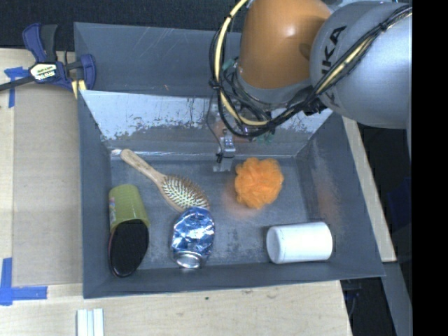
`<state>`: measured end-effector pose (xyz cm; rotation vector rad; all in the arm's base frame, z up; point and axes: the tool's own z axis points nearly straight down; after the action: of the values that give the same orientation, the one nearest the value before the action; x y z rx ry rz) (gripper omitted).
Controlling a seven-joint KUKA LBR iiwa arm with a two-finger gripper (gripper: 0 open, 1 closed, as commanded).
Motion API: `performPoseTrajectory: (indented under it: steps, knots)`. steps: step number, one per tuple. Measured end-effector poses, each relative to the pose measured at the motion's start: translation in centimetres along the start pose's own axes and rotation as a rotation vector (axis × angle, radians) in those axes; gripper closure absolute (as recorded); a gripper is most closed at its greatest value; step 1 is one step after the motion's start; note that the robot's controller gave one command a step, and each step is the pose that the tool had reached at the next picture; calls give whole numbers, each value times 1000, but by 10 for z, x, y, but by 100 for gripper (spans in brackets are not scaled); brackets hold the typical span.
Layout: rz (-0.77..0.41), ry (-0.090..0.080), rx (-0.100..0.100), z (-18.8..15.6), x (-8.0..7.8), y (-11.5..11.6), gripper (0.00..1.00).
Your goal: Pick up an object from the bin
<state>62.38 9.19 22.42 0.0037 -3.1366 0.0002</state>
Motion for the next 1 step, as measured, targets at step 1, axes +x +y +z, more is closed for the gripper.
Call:
performPoseTrajectory:
  steps: [1]
  knots:
    - [99,1,4,33,10,-99,0]
